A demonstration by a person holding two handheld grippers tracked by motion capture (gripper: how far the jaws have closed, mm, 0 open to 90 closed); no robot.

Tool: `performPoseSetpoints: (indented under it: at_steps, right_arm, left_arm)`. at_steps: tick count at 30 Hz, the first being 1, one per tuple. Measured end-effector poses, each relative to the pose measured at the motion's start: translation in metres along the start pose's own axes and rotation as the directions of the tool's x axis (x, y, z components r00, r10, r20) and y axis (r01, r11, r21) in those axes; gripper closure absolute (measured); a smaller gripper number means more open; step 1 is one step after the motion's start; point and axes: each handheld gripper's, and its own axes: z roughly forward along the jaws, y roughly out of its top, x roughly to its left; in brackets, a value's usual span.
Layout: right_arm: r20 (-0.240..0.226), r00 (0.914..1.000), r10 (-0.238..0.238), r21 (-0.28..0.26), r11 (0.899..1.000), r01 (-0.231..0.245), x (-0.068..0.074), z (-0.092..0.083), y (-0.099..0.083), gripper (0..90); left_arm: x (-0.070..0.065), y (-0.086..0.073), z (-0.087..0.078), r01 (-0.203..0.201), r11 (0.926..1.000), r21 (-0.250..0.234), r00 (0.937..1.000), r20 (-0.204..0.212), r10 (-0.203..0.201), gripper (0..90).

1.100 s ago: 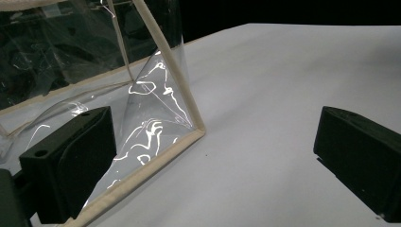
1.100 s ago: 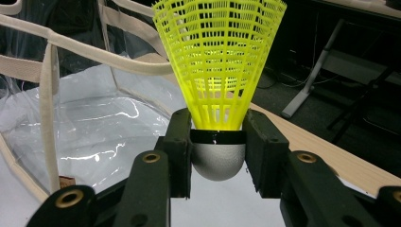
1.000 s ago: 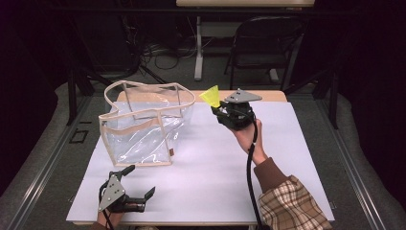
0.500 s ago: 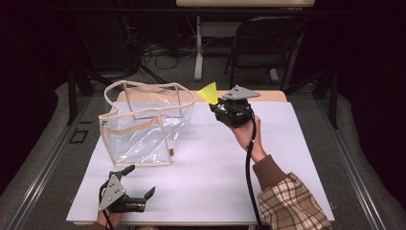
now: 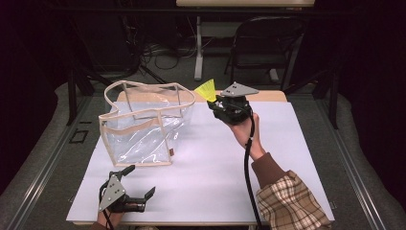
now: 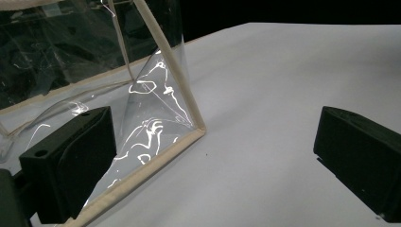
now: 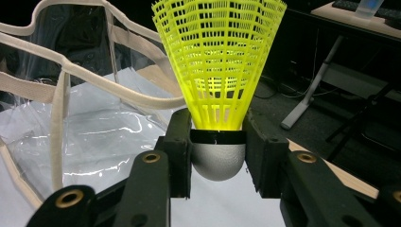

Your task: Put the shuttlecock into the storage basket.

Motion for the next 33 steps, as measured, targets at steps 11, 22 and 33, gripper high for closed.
performPoseSetpoints:
  at_steps: [11, 22, 33]
  right_arm:
    - [-0.006, 0.9998, -0.017, -0.013, 1.0, 0.017, 0.004, 0.001, 0.009, 65.2]
    - [-0.011, 0.9998, -0.017, -0.02, 1.0, 0.017, 0.008, 0.004, 0.015, 65.2]
    - [-0.024, 0.9994, -0.025, -0.031, 0.999, 0.025, 0.012, 0.008, 0.022, 65.1]
  left_arm:
    - [0.0, 0.0, 0.0, 0.0, 1.0, -0.001, 1.0, 0.001, 0.0, 0.1]
    - [0.0, 0.0, 0.0, 0.001, 1.0, -0.002, 1.0, 0.001, -0.001, 0.1]
    - [0.0, 0.0, 0.0, 0.006, 1.0, -0.006, 1.0, 0.003, -0.006, 0.1]
